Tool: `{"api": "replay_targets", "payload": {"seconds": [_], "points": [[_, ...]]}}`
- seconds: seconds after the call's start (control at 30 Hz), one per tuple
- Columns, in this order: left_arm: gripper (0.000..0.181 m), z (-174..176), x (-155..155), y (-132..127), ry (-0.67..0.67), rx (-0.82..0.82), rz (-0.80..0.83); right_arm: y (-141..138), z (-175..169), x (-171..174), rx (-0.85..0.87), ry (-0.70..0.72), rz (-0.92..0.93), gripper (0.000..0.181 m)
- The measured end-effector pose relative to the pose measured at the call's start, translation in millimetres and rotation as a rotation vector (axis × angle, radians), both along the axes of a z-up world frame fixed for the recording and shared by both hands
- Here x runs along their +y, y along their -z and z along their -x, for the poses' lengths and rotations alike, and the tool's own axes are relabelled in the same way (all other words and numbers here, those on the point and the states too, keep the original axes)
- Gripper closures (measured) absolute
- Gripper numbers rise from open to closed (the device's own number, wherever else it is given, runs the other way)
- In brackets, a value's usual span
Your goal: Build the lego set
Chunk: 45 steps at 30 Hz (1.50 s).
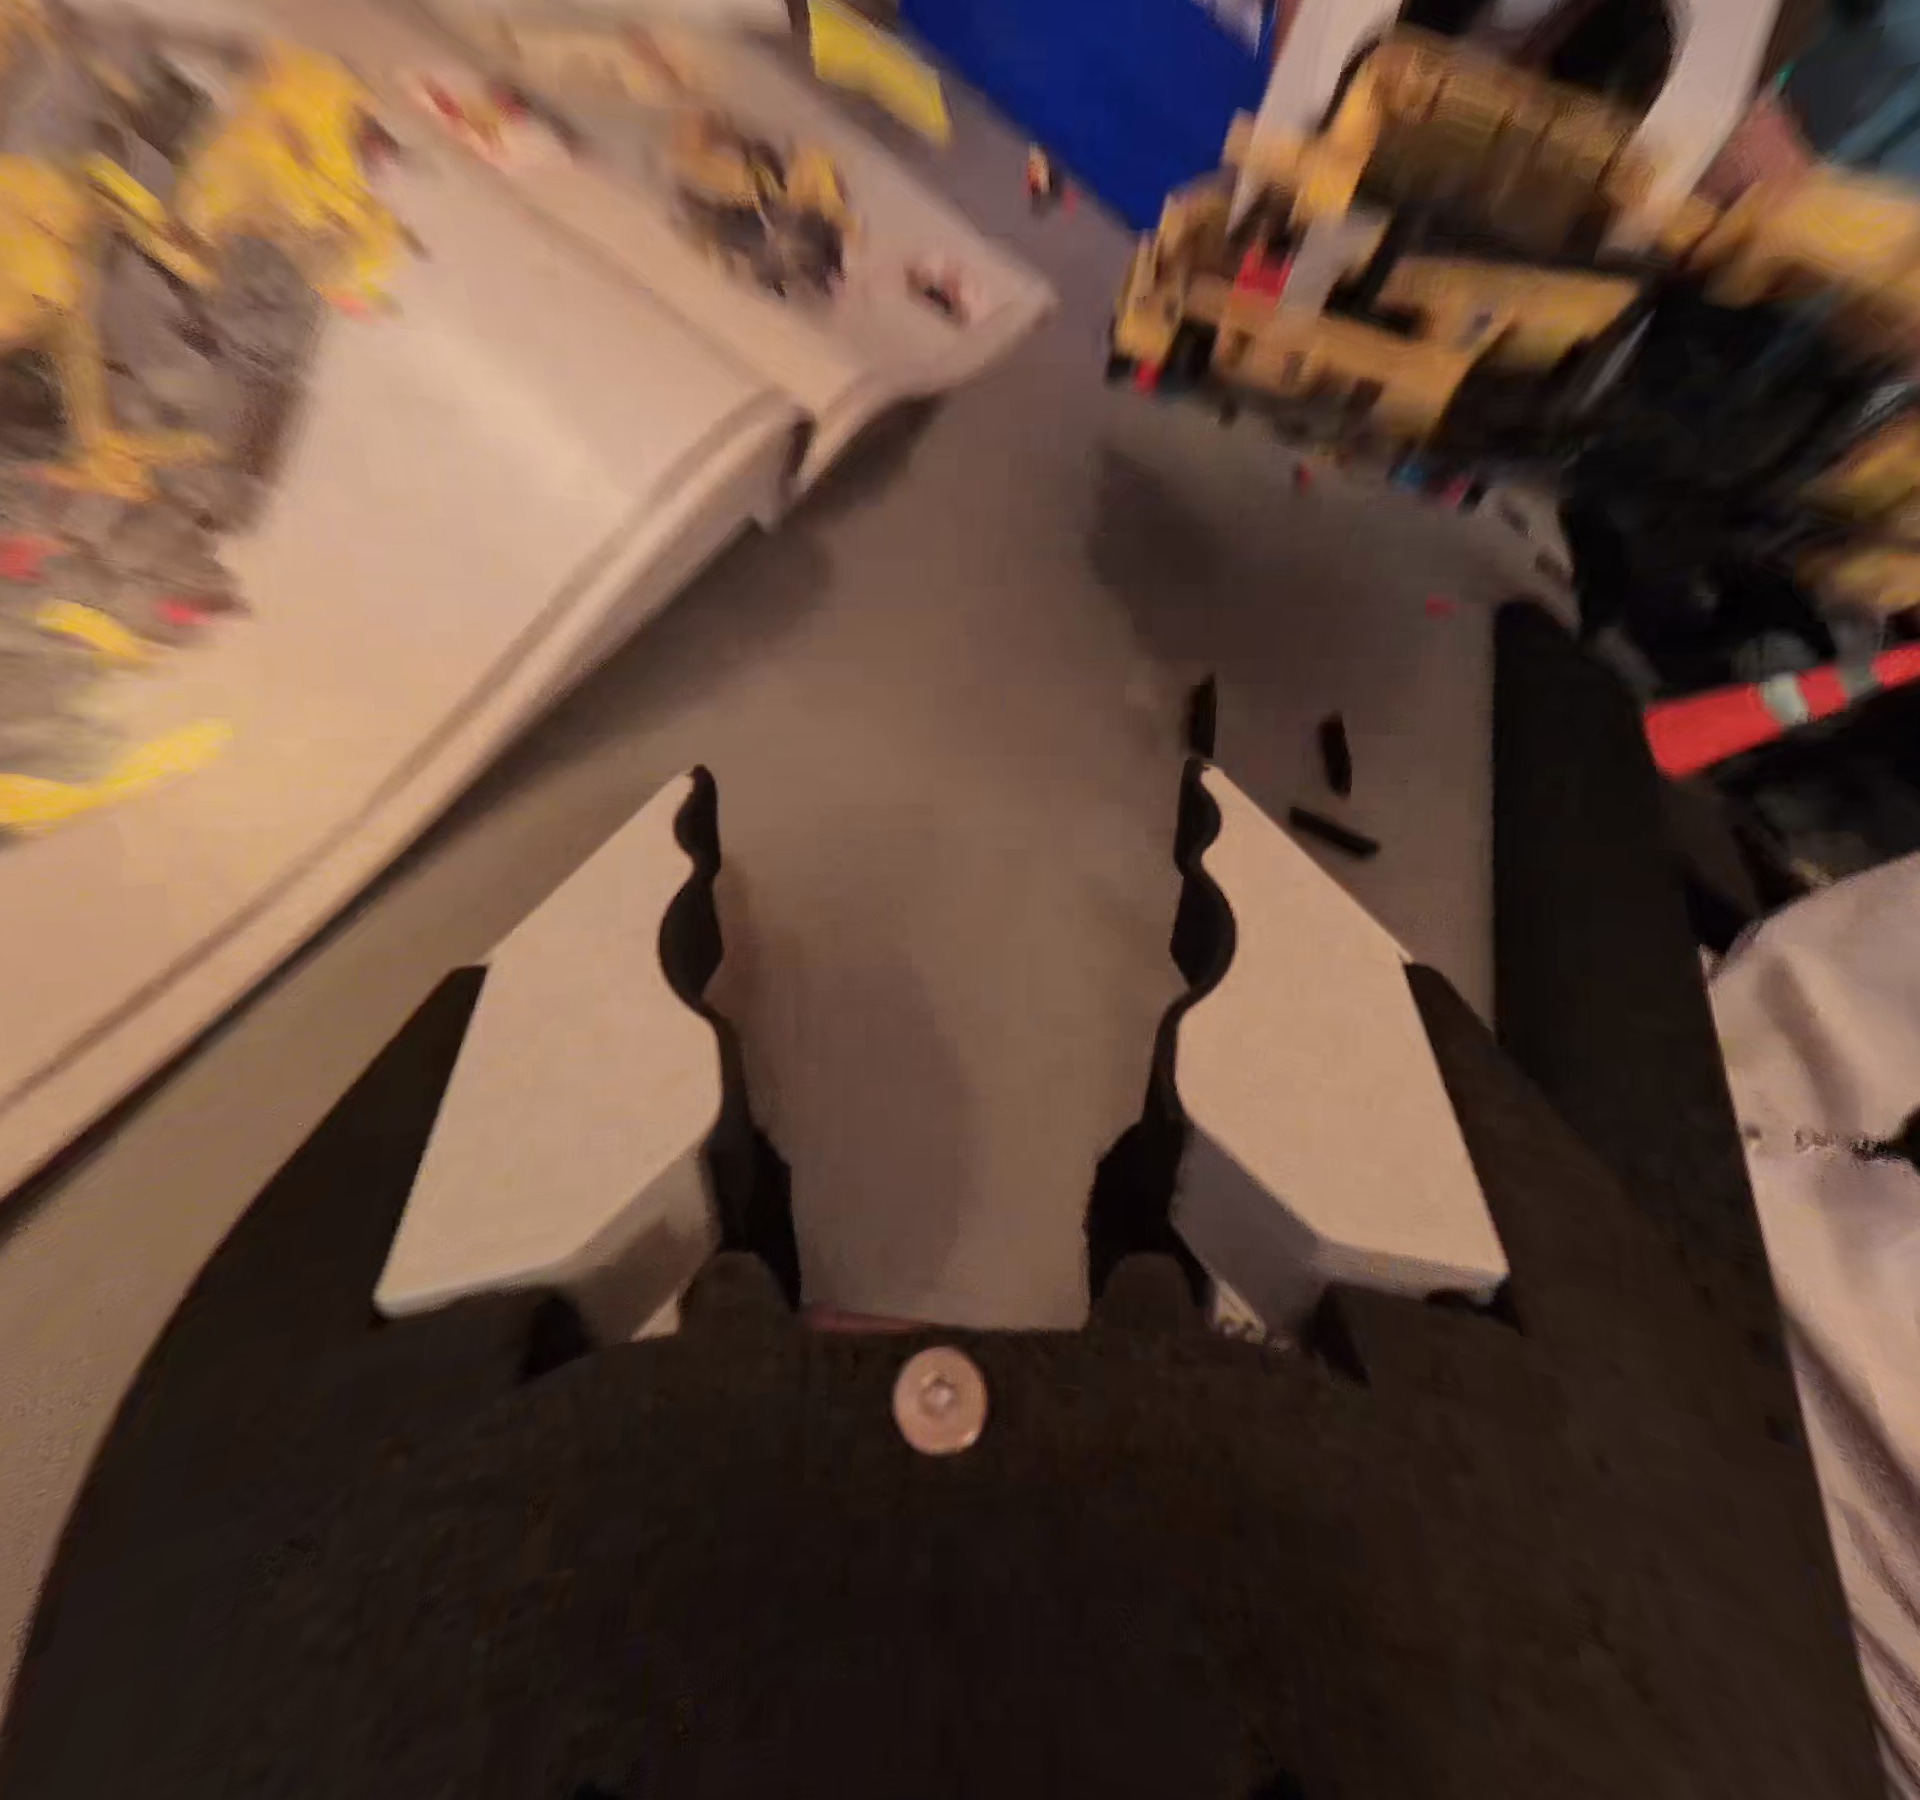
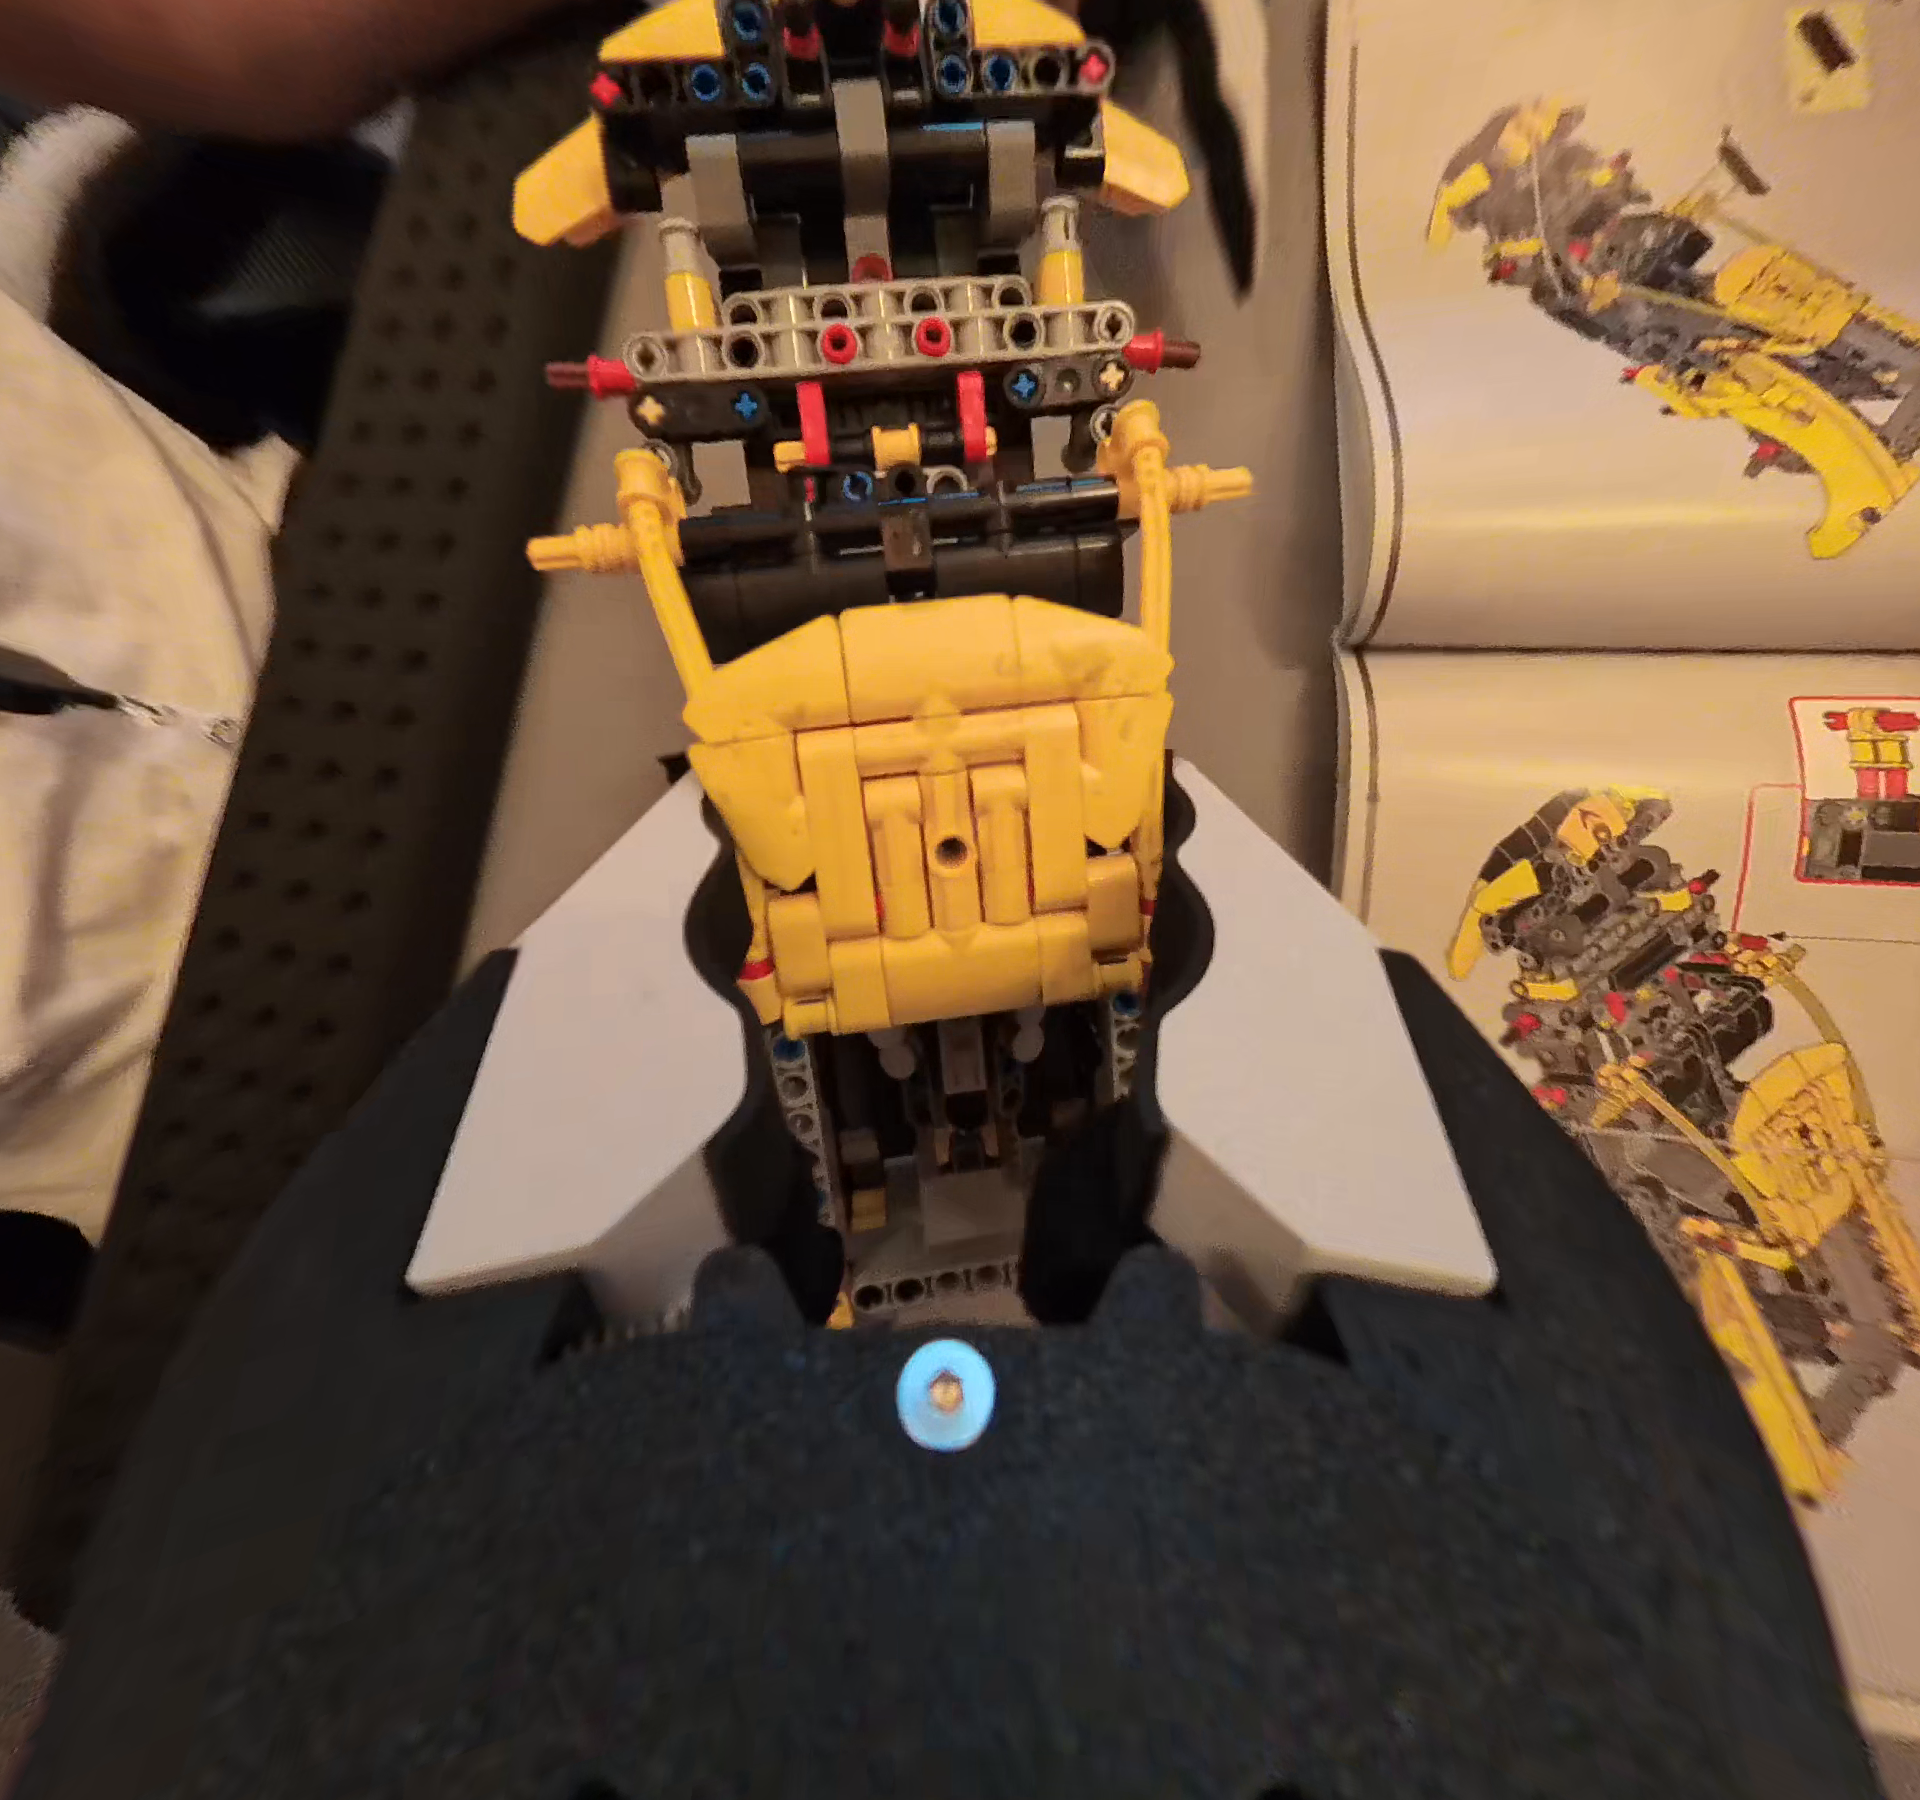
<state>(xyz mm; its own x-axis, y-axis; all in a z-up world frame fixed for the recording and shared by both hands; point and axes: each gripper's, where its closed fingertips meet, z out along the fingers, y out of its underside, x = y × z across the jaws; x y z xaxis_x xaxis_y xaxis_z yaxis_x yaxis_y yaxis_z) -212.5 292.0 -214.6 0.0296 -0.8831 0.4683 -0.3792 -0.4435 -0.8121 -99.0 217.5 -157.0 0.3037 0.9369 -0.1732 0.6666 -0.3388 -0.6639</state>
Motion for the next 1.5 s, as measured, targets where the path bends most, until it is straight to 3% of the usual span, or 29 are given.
{"api": "replay_targets", "payload": {"seconds": [0.07,0.17,0.33,0.43,0.53,0.7,0.93,1.13,1.4,1.5], "points": [[0.093,-11,-26,10,0.083,0.056,0.000,-10,4,-1,0.078,0.008,0.014,0.105],[0.087,-38,-67,-8,0.155,-0.029,-0.109,-23,11,1,0.165,0.018,0.020,0.105],[0.085,-70,-89,-85,0.057,-0.388,-0.080,-45,24,1,0.280,0.022,0.017,0.105],[0.085,-75,-89,-110,0.029,-0.515,-0.027,-53,31,4,0.363,0.043,0.028,0.105],[0.096,-77,-82,-113,-0.010,-0.524,-0.033,-54,35,5,0.439,0.063,0.052,0.105],[0.097,-70,-75,-120,-0.017,-0.535,0.043,-50,41,2,0.539,0.101,0.102,0.105],[0.098,-58,-76,-120,0.134,-0.287,-0.032,-50,53,2,0.661,0.136,0.065,0.104],[0.099,-30,-54,-119,0.199,-0.104,-0.119,-48,82,24,0.773,0.119,0.016,0.102],[0.098,15,-31,-93,0.195,-0.027,-0.224,-16,132,45,0.699,0.048,-0.014,0.095],[0.098,24,-30,-91,0.191,-0.063,-0.238,-18,140,45,0.722,0.026,-0.007,0.095]]}}
